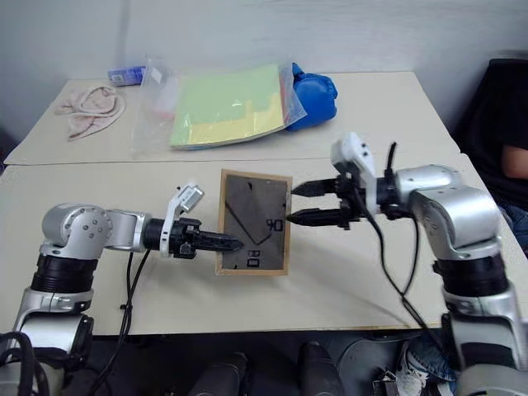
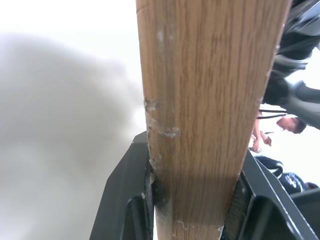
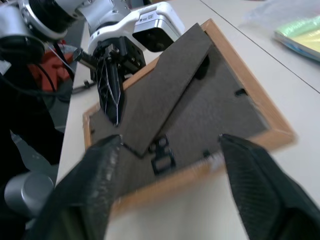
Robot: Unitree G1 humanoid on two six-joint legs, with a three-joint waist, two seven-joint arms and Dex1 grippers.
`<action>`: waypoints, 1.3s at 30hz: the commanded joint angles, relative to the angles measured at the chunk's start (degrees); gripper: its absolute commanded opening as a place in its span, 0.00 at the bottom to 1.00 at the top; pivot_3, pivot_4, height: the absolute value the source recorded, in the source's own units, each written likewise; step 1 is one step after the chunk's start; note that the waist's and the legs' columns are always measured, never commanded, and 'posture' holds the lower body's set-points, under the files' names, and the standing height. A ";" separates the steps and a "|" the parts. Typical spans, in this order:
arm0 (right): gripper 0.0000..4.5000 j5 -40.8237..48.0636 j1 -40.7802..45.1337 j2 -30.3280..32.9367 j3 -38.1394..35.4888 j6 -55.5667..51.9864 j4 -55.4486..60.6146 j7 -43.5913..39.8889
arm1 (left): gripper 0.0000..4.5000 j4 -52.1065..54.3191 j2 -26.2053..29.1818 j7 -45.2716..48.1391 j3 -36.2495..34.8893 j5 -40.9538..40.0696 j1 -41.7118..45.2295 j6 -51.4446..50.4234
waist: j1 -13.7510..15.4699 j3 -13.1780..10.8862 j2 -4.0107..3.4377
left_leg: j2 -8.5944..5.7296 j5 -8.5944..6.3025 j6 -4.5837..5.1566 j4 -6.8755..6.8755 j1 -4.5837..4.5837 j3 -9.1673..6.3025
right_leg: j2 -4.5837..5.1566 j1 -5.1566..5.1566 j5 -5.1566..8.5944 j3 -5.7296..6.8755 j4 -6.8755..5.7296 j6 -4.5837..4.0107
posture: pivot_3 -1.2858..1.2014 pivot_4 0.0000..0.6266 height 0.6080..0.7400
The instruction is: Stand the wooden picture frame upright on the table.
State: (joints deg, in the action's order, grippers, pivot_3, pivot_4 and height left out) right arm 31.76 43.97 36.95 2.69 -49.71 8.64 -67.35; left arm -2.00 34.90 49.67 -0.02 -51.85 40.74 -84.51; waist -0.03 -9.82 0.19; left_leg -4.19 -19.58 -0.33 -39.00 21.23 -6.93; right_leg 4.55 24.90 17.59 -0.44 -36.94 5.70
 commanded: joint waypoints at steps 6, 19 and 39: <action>0.94 3.50 1.04 -3.09 2.97 -2.32 3.44 1.43 | 0.28 3.46 1.66 4.26 1.55 0.82 1.54 6.00 | -0.03 -0.01 0.01 | -0.02 0.00 0.01 0.00 0.15 0.00 | 0.00 0.17 0.00 0.00 -0.01 0.00 | 0.52 0.24 1.00; 0.94 13.02 -1.27 4.20 -2.95 -5.55 11.51 -0.65 | 0.28 -0.58 3.35 6.18 2.08 3.49 1.19 9.05 | -0.01 -0.01 0.02 | -0.01 0.00 0.01 -0.01 0.24 0.03 | -0.01 0.31 0.00 -0.03 -0.07 0.00 | 0.52 0.24 1.00; 0.94 -65.11 2.44 0.78 1.71 122.73 -32.65 36.83 | 0.28 -0.69 3.92 7.86 0.91 1.41 4.05 3.77 | -1.74 -0.07 0.11 | -0.03 0.03 -0.01 0.11 0.18 0.80 | -0.14 0.90 0.02 -0.14 -0.58 0.04 | 0.52 0.24 1.00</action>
State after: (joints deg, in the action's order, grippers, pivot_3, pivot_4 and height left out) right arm -25.53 44.30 39.04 7.08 65.95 -21.63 -39.59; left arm -4.90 38.53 56.28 2.82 -48.28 43.44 -80.31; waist -1.76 -9.89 0.30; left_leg -4.20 -19.54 -0.35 -38.90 21.39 -6.16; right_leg 4.35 25.81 17.62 -0.59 -37.52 5.72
